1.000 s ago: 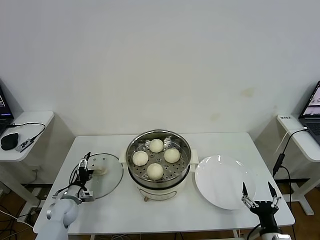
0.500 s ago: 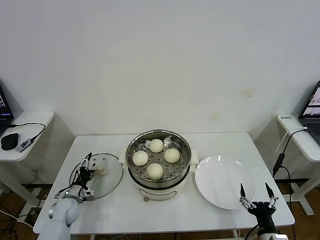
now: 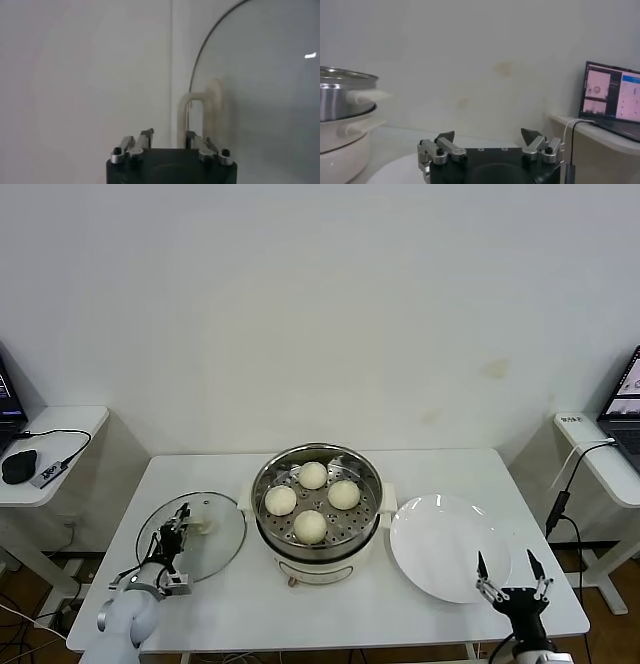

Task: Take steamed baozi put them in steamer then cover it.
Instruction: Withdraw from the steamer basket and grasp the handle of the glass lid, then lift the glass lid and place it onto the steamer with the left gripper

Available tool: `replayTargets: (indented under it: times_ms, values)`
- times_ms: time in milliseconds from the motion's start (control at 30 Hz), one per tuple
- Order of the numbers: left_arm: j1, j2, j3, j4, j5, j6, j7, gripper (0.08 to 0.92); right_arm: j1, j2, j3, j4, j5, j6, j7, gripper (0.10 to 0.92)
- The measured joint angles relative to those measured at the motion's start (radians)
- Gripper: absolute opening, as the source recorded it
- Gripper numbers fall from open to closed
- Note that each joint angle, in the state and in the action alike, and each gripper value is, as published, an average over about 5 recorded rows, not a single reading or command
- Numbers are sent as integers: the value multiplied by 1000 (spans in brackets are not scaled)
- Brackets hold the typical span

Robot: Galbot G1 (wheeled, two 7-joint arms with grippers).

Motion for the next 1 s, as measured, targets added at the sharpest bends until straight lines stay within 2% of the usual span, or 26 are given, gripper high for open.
replayTargets:
  times_ms: [167,467,667,1000]
  values:
    - [22,1,-16,-31,6,-14,-26,145,-2,1,-13,10,-3,-2,2,823]
    - [98,33,-60,-171,-16,8,-26,139,-8,-12,-38,31,4,-18,0,823]
    - [166,83,-112,-306,-48,61,28,139,-8,-21,-54,34,1,-20,-2,823]
    - [246,171,-188,-518,-140,177,166,139,-5,-30,-64,25,-4,-20,-6,823]
